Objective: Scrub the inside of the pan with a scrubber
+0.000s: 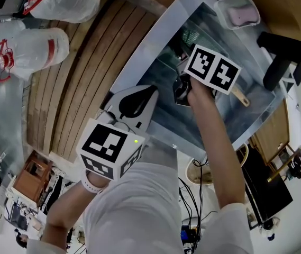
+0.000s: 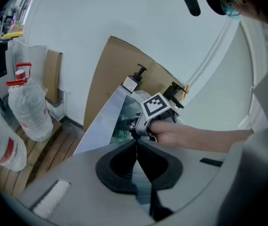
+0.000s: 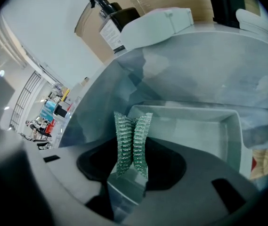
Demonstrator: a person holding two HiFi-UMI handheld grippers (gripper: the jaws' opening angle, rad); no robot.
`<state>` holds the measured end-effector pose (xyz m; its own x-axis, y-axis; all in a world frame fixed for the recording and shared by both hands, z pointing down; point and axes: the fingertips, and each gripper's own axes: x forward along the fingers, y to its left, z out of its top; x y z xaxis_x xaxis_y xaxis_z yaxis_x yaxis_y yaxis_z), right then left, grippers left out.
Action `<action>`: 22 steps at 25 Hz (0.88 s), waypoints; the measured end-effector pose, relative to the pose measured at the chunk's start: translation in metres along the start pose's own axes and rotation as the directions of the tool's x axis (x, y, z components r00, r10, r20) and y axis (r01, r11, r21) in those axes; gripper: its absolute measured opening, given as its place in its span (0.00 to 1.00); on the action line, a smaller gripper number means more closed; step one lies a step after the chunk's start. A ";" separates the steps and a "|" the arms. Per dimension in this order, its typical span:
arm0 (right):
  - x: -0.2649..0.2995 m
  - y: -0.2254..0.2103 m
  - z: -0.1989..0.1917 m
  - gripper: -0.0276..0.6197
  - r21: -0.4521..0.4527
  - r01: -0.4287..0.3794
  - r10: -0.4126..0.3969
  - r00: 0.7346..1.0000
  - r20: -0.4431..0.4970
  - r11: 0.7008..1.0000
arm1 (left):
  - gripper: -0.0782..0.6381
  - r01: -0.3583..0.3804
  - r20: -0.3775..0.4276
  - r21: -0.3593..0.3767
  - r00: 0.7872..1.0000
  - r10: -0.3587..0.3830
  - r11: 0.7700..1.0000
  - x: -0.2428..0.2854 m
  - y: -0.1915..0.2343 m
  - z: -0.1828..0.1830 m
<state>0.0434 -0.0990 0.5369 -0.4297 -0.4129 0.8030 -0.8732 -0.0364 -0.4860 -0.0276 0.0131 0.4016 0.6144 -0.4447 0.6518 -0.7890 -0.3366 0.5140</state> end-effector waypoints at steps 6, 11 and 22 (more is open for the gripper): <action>-0.006 0.007 -0.024 0.28 0.012 -0.041 0.041 0.998 -0.036 0.999 | 0.12 0.001 0.001 0.010 1.000 -0.001 1.000 -0.001 -0.004 -0.001; -0.010 0.013 -0.040 0.28 0.001 -0.070 0.070 0.996 -0.057 0.998 | 0.12 0.002 0.001 0.013 1.000 -0.002 1.000 -0.003 -0.007 -0.004; -0.024 0.032 -0.033 0.28 0.135 -0.238 0.241 0.971 -0.005 0.962 | 0.12 0.000 -0.001 0.015 1.000 0.001 1.000 -0.009 -0.010 -0.012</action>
<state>0.0185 -0.0598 0.5132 -0.6286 -0.4047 0.6641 -0.7068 -0.0591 -0.7050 -0.0251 0.0299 0.3973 0.6140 -0.4443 0.6524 -0.7893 -0.3491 0.5051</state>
